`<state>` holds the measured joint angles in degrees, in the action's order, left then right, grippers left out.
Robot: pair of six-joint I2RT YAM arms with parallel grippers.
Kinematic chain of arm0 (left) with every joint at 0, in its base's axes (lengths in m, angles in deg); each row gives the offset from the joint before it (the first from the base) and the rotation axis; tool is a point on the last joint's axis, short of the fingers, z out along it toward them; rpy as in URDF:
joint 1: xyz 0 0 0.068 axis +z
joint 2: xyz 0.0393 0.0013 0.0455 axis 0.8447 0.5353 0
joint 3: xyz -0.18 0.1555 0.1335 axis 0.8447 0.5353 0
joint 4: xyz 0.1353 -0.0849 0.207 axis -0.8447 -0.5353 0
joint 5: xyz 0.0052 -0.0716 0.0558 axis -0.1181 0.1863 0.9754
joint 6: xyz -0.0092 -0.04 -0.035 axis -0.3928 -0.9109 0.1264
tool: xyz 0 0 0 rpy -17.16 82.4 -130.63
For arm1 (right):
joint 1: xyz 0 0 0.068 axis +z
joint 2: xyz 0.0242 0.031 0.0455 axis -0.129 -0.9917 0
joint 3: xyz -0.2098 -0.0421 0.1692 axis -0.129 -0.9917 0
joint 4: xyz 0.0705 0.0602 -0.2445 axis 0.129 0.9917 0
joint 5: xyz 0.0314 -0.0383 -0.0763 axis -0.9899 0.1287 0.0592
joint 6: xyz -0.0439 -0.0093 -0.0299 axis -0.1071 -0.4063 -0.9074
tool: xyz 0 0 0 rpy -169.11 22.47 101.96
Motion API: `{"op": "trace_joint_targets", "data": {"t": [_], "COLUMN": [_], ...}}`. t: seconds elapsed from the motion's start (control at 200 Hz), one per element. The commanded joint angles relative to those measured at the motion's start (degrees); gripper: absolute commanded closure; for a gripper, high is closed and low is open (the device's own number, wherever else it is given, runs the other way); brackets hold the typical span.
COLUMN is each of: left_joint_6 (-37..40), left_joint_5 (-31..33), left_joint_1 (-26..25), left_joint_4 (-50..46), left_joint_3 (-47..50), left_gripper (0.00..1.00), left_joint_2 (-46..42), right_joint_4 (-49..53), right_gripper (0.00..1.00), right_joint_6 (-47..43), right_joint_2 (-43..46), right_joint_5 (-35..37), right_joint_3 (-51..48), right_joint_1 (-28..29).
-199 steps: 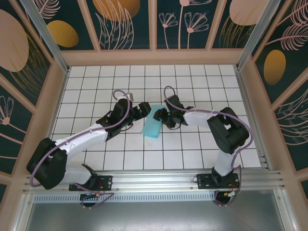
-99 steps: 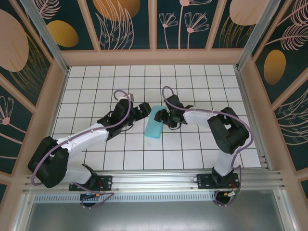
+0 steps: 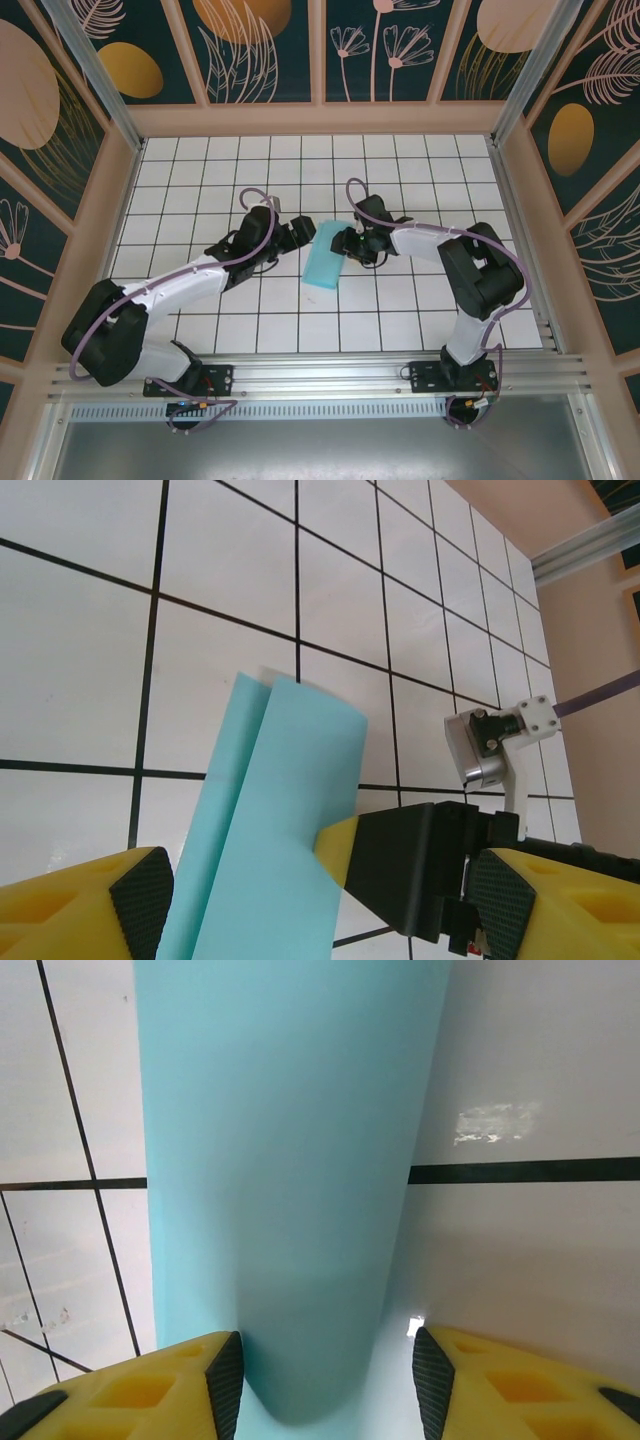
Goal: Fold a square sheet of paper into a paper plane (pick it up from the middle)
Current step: Fold the square sheet of paper in half at the center of the table.
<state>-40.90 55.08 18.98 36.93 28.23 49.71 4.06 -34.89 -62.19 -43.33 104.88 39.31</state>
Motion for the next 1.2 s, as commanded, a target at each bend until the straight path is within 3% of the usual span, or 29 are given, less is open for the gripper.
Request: {"op": "trace_joint_targets", "data": {"t": [0.0, 0.125, 0.66, 0.861, 1.036, 1.101, 1.196], "left_joint_6": [0.8, 0.9, 1.3, 1.3, 1.4, 1.7, 1.9], "left_joint_5": [-1.2, -1.3, -0.9, -0.8, -0.1, -0.1, 0.0], "left_joint_1": [-0.2, -0.2, -0.2, -0.1, -0.1, -0.1, -0.2], "left_joint_4": [-0.1, -0.1, -1.7, -1.8, -2.1, -1.9, -2.2], "left_joint_3": [-0.8, -0.9, -2.2, -2.2, -2.6, -2.6, -2.8], "left_gripper": [0.19, 0.19, 0.16, 0.15, 0.14, 0.15, 0.15], "left_joint_2": [0.9, 1.1, 2.1, 2.1, 2.0, 2.0, 2.0], "right_joint_4": [-1.3, -3.5, -9.6, -8.1, -10.0, -10.7, -8.8], "right_gripper": [0.47, 0.42, 0.44, 0.52, 0.56, 0.66, 0.63], "right_joint_6": [-1.0, 0.8, 4.9, 3.3, 2.7, 2.4, 1.7], "right_joint_2": [0.6, 0.1, -4.1, -2.7, -1.2, -1.1, -1.4], "right_joint_5": [-4.0, -5.2, -6.5, -6.8, -11.2, -12.2, -11.5], "right_joint_3": [0.4, 0.8, 1.2, 2.2, 1.8, 1.5, 2.1], "right_joint_1": [-0.3, -0.2, 0.3, 0.3, 0.0, 0.0, 0.0]}}
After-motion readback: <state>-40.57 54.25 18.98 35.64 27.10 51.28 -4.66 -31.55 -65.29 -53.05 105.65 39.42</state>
